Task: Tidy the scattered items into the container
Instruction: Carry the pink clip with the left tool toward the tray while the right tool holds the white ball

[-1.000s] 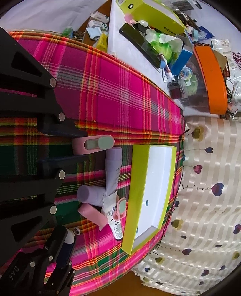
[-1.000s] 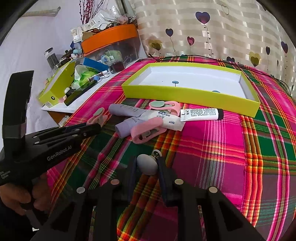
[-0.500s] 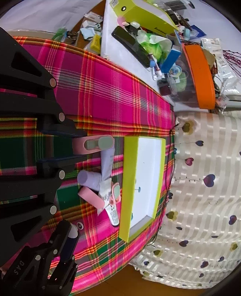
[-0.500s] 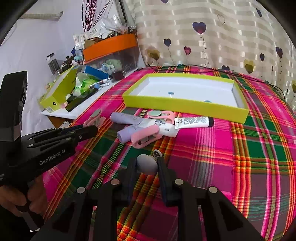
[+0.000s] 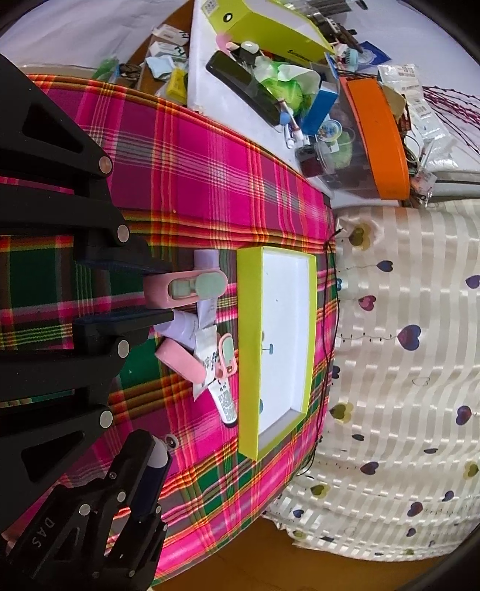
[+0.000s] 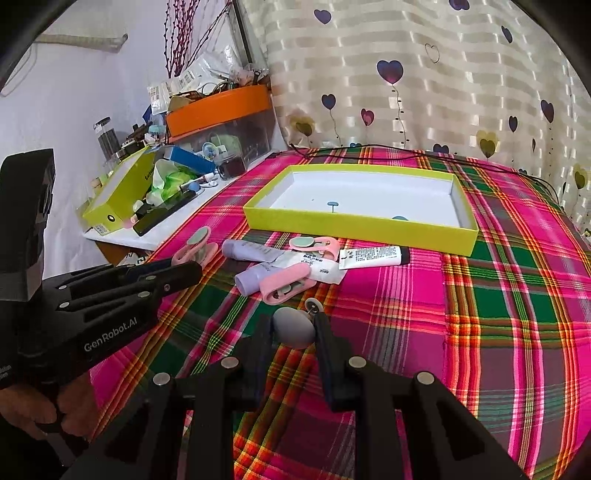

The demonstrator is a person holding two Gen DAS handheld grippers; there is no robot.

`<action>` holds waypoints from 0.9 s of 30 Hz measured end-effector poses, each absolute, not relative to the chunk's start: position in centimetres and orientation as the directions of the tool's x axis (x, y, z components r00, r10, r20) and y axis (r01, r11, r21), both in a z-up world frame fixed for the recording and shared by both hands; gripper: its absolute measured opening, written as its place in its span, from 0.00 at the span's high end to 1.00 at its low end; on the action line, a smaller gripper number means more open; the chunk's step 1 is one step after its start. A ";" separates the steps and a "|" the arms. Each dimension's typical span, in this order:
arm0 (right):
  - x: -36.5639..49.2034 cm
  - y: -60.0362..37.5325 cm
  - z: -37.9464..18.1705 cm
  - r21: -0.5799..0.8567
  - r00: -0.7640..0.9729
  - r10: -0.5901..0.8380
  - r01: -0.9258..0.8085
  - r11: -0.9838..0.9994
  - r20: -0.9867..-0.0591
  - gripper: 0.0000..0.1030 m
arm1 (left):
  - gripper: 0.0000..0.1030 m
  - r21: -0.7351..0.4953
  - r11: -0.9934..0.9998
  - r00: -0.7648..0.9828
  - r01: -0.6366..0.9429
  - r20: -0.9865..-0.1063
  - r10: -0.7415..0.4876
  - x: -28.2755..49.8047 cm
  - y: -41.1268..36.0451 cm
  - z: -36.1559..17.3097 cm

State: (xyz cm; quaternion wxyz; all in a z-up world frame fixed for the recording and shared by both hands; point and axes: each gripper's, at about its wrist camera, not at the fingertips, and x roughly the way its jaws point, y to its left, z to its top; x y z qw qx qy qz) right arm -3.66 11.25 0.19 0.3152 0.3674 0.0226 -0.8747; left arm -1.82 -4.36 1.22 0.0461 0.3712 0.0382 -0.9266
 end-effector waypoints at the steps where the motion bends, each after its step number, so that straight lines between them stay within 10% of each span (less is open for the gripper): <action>1: -3.6 11.3 0.3 0.190 -0.536 -0.534 0.567 -0.801 -0.654 0.77 | 0.82 -0.034 -0.993 -0.721 0.113 -0.691 -0.058 -1.8 -4.3 1.3; 27: -3.2 13.0 3.2 0.161 -0.609 -0.517 0.541 -0.825 -0.601 0.77 | 0.82 -0.006 -0.998 -0.780 0.064 -0.624 -0.047 -1.5 -2.0 4.3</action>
